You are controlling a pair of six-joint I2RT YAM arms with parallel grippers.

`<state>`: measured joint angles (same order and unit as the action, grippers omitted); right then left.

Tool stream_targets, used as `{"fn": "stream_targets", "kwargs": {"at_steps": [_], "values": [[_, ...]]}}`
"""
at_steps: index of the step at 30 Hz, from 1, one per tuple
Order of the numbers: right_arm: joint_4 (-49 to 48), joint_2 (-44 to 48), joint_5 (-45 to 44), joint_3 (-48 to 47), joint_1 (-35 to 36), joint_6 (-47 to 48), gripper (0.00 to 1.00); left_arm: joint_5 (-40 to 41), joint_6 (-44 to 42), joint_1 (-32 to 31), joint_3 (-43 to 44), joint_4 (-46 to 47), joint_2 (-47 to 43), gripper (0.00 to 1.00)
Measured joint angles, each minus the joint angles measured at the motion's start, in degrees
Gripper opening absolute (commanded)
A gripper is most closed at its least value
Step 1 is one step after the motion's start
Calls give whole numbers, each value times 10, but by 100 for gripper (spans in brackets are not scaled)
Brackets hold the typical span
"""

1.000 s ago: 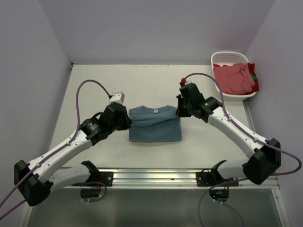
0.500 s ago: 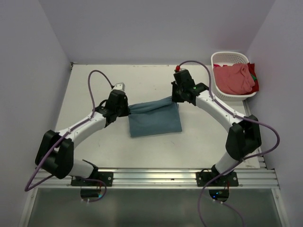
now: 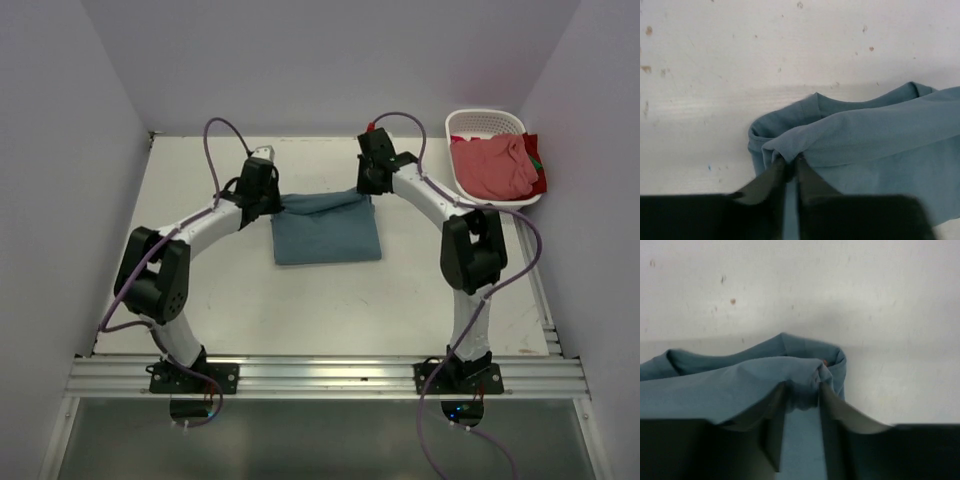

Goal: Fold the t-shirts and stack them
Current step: Fold the tshirt

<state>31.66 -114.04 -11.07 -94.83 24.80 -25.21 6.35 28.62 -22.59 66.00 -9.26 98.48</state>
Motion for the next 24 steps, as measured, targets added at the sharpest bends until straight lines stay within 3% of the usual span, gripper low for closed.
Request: {"fn": "stream_targets", "kwargs": {"at_steps": [1, 3, 6, 11, 14, 16, 17, 18, 21, 22, 24], "values": [[0, -24, -2, -32, -5, -2, 86, 0, -6, 6, 19, 1, 16, 99], [2, -82, -8, -110, -14, 5, 97, 3, -8, 20, 59, 1, 48, 100], [-5, -128, -15, -170, -25, 9, 99, 6, -7, 41, 80, 9, 59, 100], [-42, -79, -14, -91, -35, 12, 99, -5, -9, 49, 73, 41, 12, 100], [-56, -30, -8, -38, -34, 13, 90, -28, -13, 48, 66, 67, -22, 100], [-65, -3, 10, -16, -33, 17, 43, -56, -13, 48, 62, 91, -31, 100], [-71, 6, 25, -10, -33, 17, 8, -77, -12, 48, 59, 104, -30, 97], [-76, 13, 47, -6, -34, 16, 0, -98, -12, 49, 55, 115, -26, 95], [-93, 14, 123, -6, -37, -5, 0, -163, -1, 50, 49, 136, 6, 71], [-96, 10, 153, -7, -39, -14, 0, -182, 2, 50, 47, 146, 20, 57], [-105, -9, 203, -16, -42, -31, 0, -239, 24, 52, 45, 169, 61, 47]]}}
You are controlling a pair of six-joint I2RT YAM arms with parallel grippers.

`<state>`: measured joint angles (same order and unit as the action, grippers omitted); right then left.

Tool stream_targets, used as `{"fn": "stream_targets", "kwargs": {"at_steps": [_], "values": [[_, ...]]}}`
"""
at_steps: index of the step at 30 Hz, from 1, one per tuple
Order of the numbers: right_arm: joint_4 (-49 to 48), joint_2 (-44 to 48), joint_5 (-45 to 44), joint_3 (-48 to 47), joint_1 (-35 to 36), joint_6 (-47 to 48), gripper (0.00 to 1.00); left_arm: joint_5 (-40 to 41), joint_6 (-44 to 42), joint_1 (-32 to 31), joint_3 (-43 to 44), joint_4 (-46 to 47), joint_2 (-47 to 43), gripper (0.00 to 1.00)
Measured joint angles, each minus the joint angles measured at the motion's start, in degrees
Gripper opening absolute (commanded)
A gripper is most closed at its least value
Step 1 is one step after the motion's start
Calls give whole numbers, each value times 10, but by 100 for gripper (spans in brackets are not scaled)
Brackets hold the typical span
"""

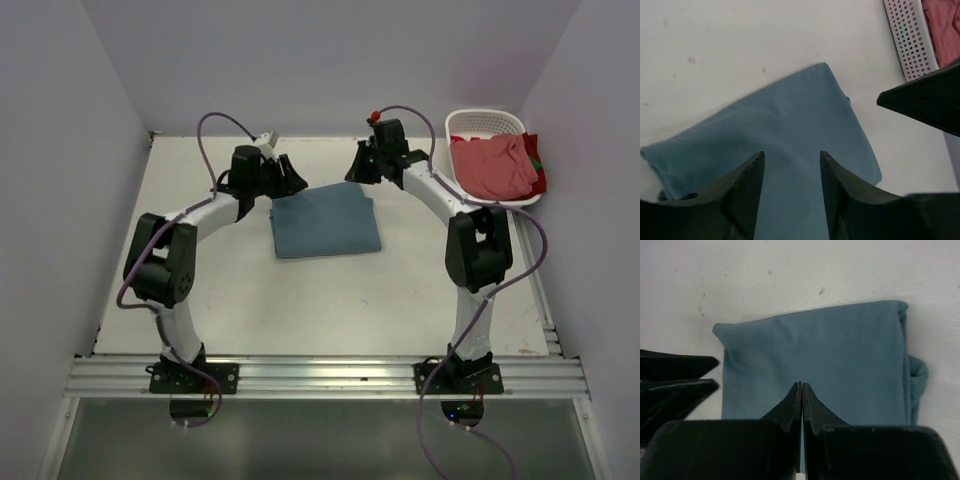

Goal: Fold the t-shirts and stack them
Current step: Fold the tshirt

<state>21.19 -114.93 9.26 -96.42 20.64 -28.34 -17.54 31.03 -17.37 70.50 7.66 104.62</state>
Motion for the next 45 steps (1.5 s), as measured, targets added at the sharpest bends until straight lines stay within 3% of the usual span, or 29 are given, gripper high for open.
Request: {"fn": "stream_targets", "kwargs": {"at_steps": [2, 6, 20, 26, 31, 38, 42, 45], "values": [[-10, -32, 47, -15, -2, -19, 0, -56, 20, 4, -1, 28, 48, 40], [-25, -93, 103, -24, -3, -49, 0, -142, 69, 18, -15, 74, 130, 36], [-30, -125, 78, 36, 1, -57, 0, -207, 121, 42, -97, 200, 159, 33], [-33, -119, 54, 43, 8, -57, 0, -196, 119, 46, -158, 210, 118, 32], [-24, -118, 49, 38, 11, -52, 0, -172, 120, 56, -222, 198, 68, 25], [49, -122, 25, -12, 8, -34, 0, -148, 141, 53, -319, 196, -8, 24], [97, -130, 16, -62, -1, -24, 0, -114, 155, 23, -351, 178, -50, 23], [136, -153, 13, -130, -4, -16, 0, -79, 178, -34, -364, 164, -72, 21]]}}
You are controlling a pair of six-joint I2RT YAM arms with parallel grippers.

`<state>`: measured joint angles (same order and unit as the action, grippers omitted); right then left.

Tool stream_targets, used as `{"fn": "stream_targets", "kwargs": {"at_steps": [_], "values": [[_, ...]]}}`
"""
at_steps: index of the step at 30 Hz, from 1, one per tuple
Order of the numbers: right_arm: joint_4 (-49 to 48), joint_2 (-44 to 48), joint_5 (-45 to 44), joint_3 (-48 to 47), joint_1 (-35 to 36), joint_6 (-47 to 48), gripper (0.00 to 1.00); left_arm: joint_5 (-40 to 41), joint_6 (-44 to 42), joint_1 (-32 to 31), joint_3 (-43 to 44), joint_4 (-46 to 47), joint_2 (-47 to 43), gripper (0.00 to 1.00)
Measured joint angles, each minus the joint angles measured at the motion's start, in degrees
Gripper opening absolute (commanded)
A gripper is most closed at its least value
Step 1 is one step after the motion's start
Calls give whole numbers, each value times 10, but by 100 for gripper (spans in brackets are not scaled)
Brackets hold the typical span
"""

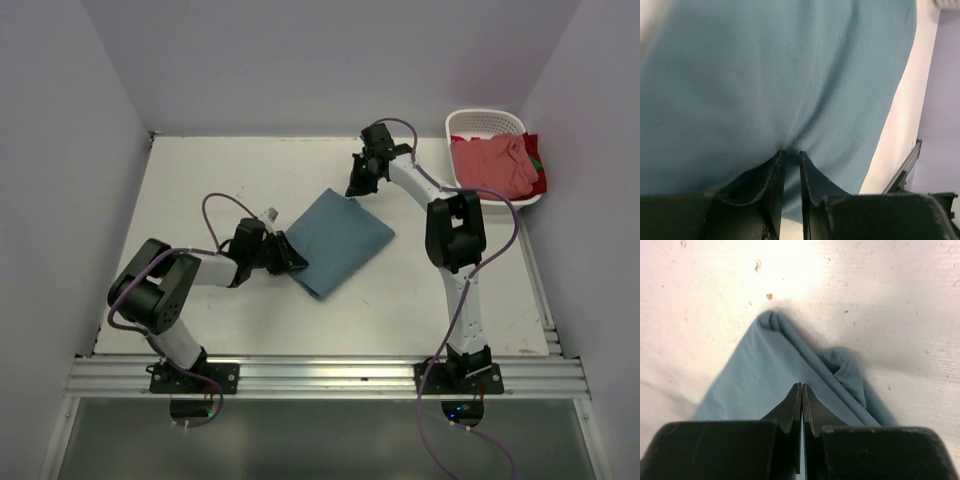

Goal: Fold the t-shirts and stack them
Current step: Fold the tshirt, then neatly place the folded tshirt to the corner

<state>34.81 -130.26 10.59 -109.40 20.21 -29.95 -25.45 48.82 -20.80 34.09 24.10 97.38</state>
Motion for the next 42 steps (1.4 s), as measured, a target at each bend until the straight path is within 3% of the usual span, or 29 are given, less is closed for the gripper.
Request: {"fn": "stream_targets", "kwargs": {"at_steps": [5, 10, 14, 17, 20, 22, 32, 42], "values": [[42, -13, -4, -36, 8, 13, 0, 47, 47, -109, -28, -22, -42, 17], [50, 22, -11, 40, 21, 27, 0, 111, 87, -182, -64, -81, -136, 19], [46, 82, -21, 112, 25, 35, 0, 178, 86, -239, -61, -129, -246, 46], [43, 129, -22, 143, 25, 40, 0, 228, 63, -248, -30, -167, -296, 56], [32, 176, -24, 165, 25, 43, 0, 260, 23, -250, 28, -195, -294, 57], [26, 208, -29, 186, 25, 44, 0, 259, -9, -251, 71, -205, -264, 51], [32, 384, -73, 333, 26, 41, 0, 168, -110, -252, 197, -244, -4, 0], [55, 520, -93, 367, 26, 41, 0, 187, -117, -226, 336, -323, 140, 0]]}}
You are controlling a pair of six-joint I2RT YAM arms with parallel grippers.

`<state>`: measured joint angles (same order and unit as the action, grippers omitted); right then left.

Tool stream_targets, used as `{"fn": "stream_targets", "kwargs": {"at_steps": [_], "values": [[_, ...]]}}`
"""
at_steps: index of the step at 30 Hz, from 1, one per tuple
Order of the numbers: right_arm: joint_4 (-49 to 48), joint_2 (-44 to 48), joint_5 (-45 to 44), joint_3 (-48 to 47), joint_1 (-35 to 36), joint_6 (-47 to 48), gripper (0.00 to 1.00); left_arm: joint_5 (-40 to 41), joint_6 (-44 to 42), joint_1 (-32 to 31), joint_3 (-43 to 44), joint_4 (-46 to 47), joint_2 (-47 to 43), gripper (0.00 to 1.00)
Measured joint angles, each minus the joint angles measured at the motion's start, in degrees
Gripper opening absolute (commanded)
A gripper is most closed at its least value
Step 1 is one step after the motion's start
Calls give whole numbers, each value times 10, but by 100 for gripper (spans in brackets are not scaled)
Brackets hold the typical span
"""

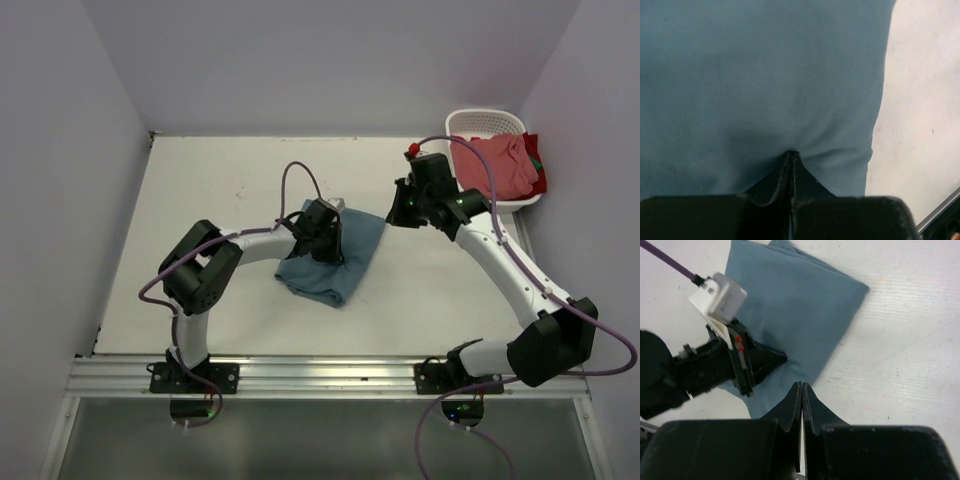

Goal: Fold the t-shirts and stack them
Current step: Neatly place the folded tshirt to the corner

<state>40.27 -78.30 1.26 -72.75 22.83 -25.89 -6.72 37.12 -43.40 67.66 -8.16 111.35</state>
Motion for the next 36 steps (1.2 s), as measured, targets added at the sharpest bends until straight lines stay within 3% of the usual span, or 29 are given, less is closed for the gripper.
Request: {"fn": "stream_targets", "kwargs": {"at_steps": [6, 12, 26, 36], "values": [[24, 11, -3, 0, 0, 0, 0, -21, 19, 127, 8, -8, 6, 0], [30, 11, -3, 1, 0, 0, 0, -14, 10, 251, 73, -64, 39, 0], [37, 11, -3, 5, 0, 5, 0, -38, -9, 505, 340, -179, 201, 0], [45, 4, 0, 17, 0, 5, 0, -80, -7, 608, 521, -213, 313, 0]]}}
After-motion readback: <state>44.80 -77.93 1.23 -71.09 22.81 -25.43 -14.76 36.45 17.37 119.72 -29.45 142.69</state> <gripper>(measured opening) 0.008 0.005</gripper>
